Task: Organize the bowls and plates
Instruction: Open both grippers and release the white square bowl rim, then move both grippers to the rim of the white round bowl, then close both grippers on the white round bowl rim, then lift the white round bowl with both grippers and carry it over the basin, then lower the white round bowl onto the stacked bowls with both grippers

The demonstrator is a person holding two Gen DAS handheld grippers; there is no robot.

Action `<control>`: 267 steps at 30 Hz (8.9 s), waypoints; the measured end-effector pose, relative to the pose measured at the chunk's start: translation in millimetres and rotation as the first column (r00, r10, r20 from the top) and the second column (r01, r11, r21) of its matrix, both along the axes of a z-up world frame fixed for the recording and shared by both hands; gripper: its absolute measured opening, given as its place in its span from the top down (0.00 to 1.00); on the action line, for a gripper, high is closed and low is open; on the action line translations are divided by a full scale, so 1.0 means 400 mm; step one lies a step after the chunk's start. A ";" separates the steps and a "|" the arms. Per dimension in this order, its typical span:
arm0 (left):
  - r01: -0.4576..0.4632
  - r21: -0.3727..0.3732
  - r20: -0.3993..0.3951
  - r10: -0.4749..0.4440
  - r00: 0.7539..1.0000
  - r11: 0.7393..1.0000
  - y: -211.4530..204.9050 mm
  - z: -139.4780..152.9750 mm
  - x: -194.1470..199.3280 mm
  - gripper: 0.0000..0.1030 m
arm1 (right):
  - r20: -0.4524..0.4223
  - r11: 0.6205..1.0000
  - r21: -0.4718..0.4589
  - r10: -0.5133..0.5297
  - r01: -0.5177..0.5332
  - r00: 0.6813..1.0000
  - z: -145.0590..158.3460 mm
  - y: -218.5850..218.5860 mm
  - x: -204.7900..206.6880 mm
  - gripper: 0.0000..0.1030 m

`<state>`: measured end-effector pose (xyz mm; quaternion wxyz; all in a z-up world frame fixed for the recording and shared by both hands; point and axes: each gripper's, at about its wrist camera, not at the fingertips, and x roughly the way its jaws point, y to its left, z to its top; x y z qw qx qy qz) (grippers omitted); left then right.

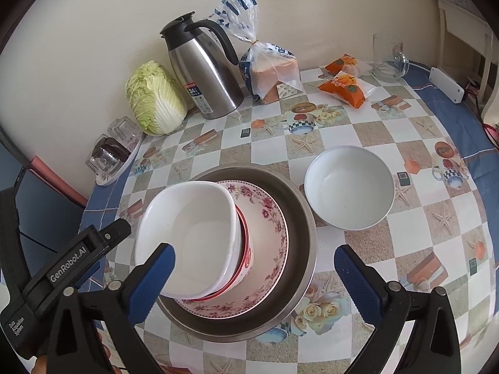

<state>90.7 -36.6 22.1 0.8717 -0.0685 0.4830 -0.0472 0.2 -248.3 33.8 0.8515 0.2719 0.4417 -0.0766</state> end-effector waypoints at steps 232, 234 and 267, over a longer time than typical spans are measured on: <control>0.187 -0.202 0.076 -0.175 0.982 0.961 -0.078 0.102 0.013 0.91 | 0.091 0.998 -0.055 0.043 -0.038 0.995 0.093 0.020 0.074 0.91; 0.177 -0.202 0.067 -0.167 0.984 0.963 -0.065 0.093 0.009 0.91 | 0.091 0.996 -0.076 0.057 -0.050 0.994 0.099 0.037 0.073 0.90; 0.196 -0.199 -0.018 -0.204 0.979 0.960 -0.062 0.021 -0.007 0.90 | 0.000 0.996 -0.066 0.062 -0.062 0.998 0.003 0.058 0.058 0.88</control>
